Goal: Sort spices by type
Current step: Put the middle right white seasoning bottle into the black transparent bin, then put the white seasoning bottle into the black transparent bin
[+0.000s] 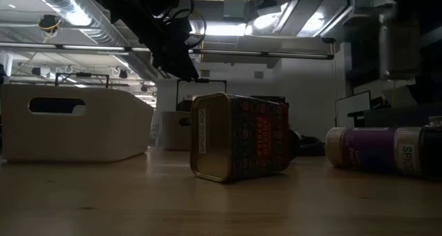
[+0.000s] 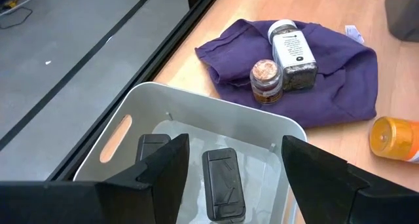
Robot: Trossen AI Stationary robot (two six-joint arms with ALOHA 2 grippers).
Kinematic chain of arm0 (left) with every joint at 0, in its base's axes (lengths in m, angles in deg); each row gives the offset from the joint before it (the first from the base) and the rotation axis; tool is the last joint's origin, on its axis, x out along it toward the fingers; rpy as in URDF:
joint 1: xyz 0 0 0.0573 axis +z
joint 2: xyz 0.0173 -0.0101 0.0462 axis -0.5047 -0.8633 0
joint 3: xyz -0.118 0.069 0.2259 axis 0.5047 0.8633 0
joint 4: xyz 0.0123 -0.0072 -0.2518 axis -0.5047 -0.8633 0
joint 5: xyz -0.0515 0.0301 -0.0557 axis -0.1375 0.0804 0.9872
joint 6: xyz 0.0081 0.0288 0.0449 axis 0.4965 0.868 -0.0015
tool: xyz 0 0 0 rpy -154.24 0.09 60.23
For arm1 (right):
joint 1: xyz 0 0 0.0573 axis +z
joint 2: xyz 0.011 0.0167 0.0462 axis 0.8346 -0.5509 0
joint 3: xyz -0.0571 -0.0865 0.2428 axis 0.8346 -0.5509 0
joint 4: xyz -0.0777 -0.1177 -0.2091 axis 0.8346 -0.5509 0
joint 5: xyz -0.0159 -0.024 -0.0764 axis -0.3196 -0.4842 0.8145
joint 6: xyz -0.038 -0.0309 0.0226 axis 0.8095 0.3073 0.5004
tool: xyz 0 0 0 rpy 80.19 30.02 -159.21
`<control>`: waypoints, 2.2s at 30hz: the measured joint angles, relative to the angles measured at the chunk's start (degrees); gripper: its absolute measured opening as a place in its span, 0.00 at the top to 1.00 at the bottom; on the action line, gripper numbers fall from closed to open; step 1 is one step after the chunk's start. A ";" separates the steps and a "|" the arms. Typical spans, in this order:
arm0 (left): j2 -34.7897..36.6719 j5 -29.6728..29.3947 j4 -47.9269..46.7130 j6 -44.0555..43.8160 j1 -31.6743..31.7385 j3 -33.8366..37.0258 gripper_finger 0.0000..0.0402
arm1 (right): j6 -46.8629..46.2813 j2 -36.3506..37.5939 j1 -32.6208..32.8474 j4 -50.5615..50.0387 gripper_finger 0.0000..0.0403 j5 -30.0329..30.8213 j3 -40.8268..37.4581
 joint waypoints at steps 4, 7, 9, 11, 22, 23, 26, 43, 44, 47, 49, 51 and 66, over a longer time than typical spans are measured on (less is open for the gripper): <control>0.00 -0.01 -0.01 -0.16 0.00 0.00 0.43 | -6.41 -0.06 3.37 0.64 0.48 0.46 -4.87; 0.00 0.01 -0.01 -0.18 0.00 0.00 0.43 | -11.01 -0.07 5.19 0.30 0.46 1.41 -9.16; 0.00 -0.01 -0.01 -0.18 0.00 0.00 0.43 | -13.27 -0.07 6.22 0.77 0.47 2.07 -11.75; 0.00 -0.01 -0.01 -0.18 0.00 0.00 0.43 | -14.56 -0.07 6.76 1.41 0.48 2.12 -14.23; 0.00 0.00 -0.01 -0.18 0.00 0.00 0.43 | -14.93 -0.09 6.63 16.85 0.46 2.09 -25.83; 0.00 0.01 -0.01 -0.18 0.00 0.00 0.43 | -14.93 -0.09 6.63 17.31 0.47 2.07 -26.41; 0.00 -0.01 -0.01 -0.20 0.00 0.00 0.43 | -14.82 -0.09 6.61 18.80 0.46 2.10 -27.39; 0.00 -0.01 -0.01 -0.20 0.00 0.00 0.43 | -14.26 -0.09 6.59 18.33 0.32 -9.25 -27.81; 0.00 0.01 -0.01 -0.20 0.00 0.00 0.43 | -14.06 -0.09 6.59 18.32 0.32 -9.95 -27.81; 0.00 0.01 -0.01 -0.20 0.00 0.00 0.43 | -13.03 -0.09 6.59 17.76 0.32 -12.33 -27.81; 0.00 -0.01 -0.01 -0.20 0.00 0.00 0.43 | -12.93 -0.09 6.59 16.21 0.32 -13.83 -27.56; 0.00 -0.01 -0.01 -0.20 0.00 0.00 0.43 | -12.93 -0.09 6.59 13.17 0.32 -14.79 -26.15; 0.00 0.01 0.33 -0.57 0.00 -0.02 0.43 | -5.20 0.83 6.54 1.74 0.32 6.07 -1.93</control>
